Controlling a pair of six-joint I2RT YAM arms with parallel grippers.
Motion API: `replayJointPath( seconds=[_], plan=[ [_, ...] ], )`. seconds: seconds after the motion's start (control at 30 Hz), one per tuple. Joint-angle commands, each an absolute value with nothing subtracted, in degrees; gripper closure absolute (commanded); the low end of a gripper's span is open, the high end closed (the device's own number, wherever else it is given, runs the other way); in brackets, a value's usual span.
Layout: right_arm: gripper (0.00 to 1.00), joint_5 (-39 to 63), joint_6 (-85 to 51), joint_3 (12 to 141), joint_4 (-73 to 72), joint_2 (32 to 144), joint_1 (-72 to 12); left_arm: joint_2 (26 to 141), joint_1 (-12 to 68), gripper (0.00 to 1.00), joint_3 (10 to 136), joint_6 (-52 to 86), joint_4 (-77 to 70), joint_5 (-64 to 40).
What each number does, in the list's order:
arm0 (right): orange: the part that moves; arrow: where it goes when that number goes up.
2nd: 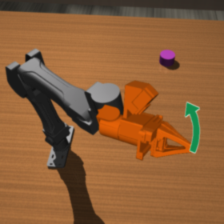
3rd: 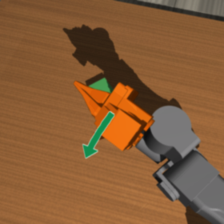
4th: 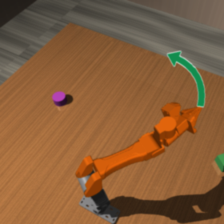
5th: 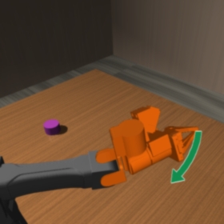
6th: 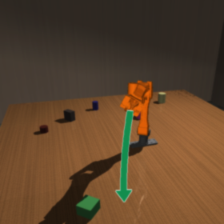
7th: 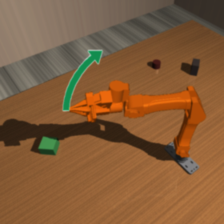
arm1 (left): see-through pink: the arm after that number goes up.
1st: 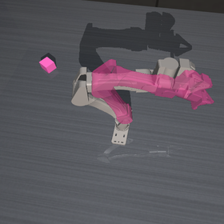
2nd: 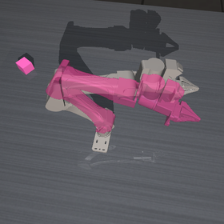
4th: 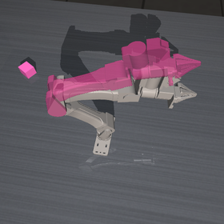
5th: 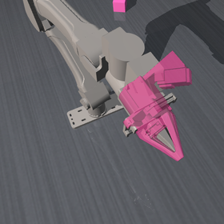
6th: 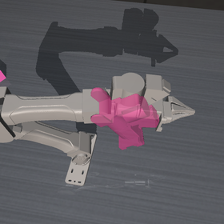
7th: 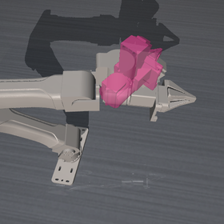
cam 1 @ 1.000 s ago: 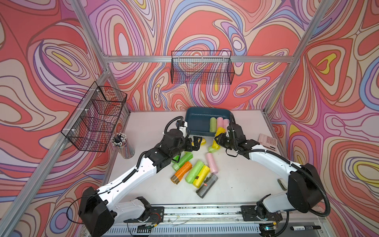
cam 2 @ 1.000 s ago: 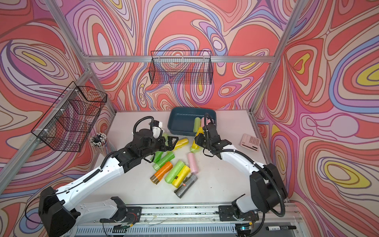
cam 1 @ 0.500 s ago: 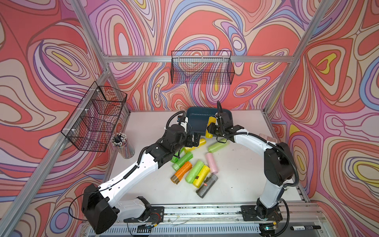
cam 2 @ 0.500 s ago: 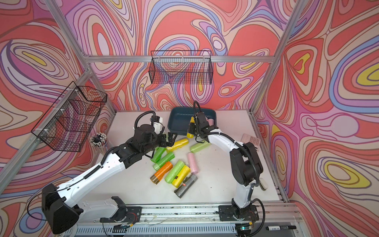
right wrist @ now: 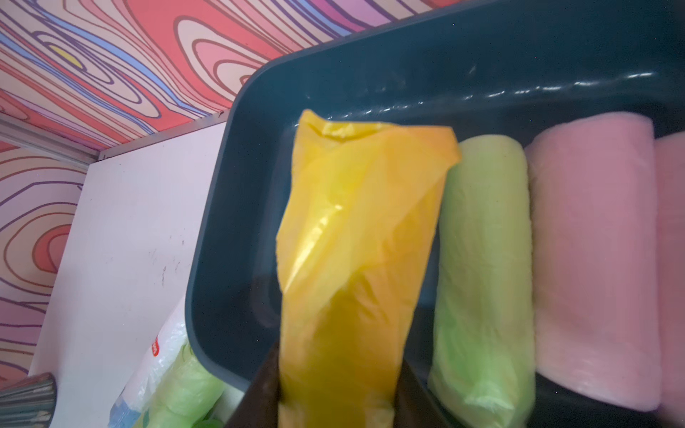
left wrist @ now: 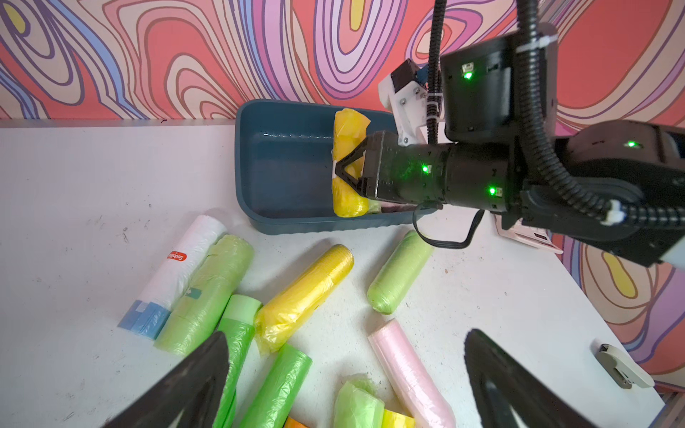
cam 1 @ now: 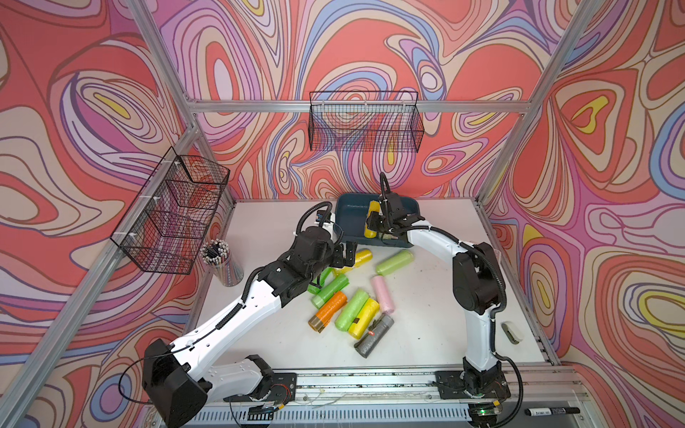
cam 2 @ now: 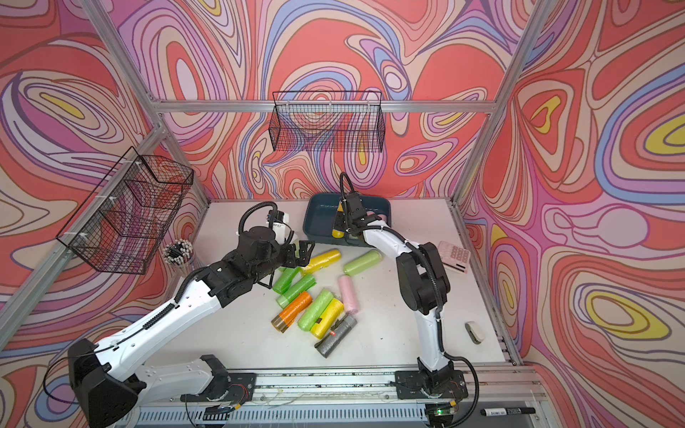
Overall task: Put the roll of trash bags into the storage box
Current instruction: Place the roll of trash bags in the storage box.
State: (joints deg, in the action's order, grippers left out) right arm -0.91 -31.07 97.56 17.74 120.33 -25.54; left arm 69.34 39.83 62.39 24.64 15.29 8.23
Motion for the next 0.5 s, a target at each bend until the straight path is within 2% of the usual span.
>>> replayJointPath(
  seconds=[0.0,0.47],
  plan=[
    [0.92,-5.9,-29.1,101.6,18.9,122.6,-25.2,70.1,40.2,0.00,63.5,24.6,16.8,8.9],
    [0.94,-11.2,-27.6,110.2,21.7,131.1,-24.9,71.1,40.2,0.00,64.4,23.9,17.9,9.0]
  ],
)
